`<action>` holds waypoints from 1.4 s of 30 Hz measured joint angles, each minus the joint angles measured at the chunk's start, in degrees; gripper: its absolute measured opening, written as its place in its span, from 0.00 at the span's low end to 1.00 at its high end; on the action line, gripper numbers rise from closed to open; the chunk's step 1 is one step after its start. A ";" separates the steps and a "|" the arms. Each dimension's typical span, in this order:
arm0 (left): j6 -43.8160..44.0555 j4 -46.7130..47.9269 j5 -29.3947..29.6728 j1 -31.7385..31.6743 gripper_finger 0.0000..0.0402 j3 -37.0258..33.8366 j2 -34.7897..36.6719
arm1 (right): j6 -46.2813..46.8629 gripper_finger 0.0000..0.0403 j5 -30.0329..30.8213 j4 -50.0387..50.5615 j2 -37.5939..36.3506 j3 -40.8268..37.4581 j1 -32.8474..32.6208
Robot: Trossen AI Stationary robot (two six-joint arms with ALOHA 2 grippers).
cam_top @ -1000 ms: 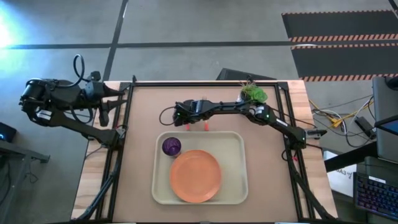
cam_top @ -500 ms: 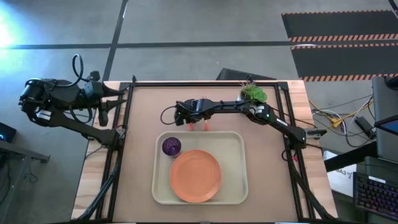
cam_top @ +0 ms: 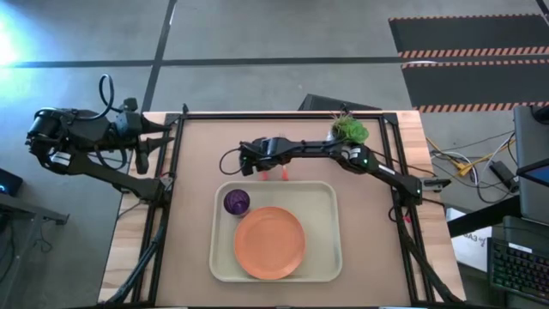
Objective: Pick and place plate/cup/fork/spoon on tray
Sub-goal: Put the orange spoon on the white tray to the right of the orange plate
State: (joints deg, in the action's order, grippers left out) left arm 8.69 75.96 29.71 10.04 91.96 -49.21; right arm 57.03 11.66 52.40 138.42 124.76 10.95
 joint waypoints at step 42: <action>-0.03 0.00 -0.09 0.01 0.28 0.00 0.24 | -8.97 0.29 -1.93 6.59 -0.51 8.51 2.29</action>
State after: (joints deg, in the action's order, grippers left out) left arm 8.66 75.96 29.63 10.06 91.96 -48.97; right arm 48.05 9.73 58.99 137.91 133.27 13.24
